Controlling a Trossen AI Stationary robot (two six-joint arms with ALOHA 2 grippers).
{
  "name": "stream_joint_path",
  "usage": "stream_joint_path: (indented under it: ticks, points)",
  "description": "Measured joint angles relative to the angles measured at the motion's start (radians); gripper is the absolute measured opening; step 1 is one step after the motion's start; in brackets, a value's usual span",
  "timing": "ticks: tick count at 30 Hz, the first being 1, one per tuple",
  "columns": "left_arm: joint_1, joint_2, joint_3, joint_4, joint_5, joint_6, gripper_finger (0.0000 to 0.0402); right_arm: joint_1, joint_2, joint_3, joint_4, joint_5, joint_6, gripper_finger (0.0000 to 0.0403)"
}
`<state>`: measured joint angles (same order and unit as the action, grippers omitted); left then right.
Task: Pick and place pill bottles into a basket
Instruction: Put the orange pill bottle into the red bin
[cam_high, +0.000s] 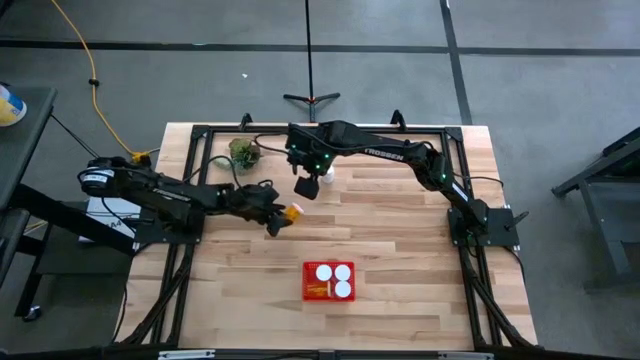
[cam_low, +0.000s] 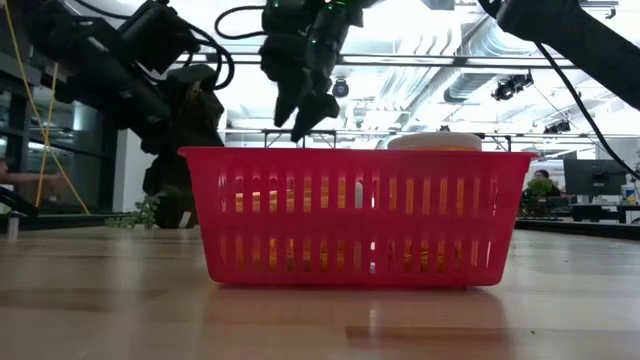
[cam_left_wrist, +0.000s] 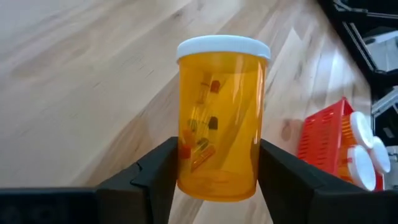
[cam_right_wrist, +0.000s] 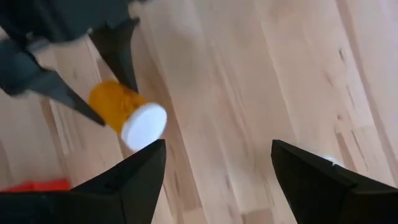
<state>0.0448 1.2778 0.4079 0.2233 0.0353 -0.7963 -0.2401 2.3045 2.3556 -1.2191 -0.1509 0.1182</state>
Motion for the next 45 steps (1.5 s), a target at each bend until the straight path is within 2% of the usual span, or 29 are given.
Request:
stream_joint_path:
  ticks: [2, 7, 12, 16, 19, 24, 32, 39, 45]
  points:
    - [0.0, 0.001, 0.006, -0.002, -0.001, 0.011, 0.0234, -0.004, -0.001, 0.0, -0.018, -0.016, -0.012, 0.0282]
    - [0.001, 0.001, 0.028, 0.018, 0.004, 0.057, 0.0201, -0.008, -0.002, 0.0, -0.035, -0.126, -0.019, 0.0282]
    - [0.001, 0.0, 0.035, 0.093, 0.032, 0.111, 0.0201, -0.006, -0.007, -0.001, -0.031, -0.279, -0.06, 0.0282]
    - [0.001, 0.0, 0.035, 0.17, 0.033, 0.122, 0.0222, -0.005, -0.028, 0.0, -0.005, -0.392, -0.095, 0.0282]
    - [0.001, 0.0, 0.037, 0.19, 0.033, 0.126, 0.0226, -0.009, -0.047, 0.0, 0.038, -0.42, -0.095, 0.0282]
    - [0.001, 0.0, 0.037, 0.273, 0.041, 0.138, 0.0202, -0.02, -0.072, 0.0, 0.112, -0.491, -0.068, 0.0282]
    - [-0.002, 0.0, 0.037, 0.465, 0.065, 0.135, 0.0217, -0.023, -0.075, 0.0, 0.174, -0.508, -0.068, 0.0282]
    - [-0.065, 0.0, 0.037, 0.527, 0.053, 0.13, 0.0206, -0.056, -0.079, 0.0, 0.321, -0.618, 0.008, 0.0282]
    - [-0.142, 0.0, 0.037, 0.538, -0.016, 0.134, 0.0213, -0.094, -0.117, 0.002, 0.437, -0.649, 0.106, 0.0282]
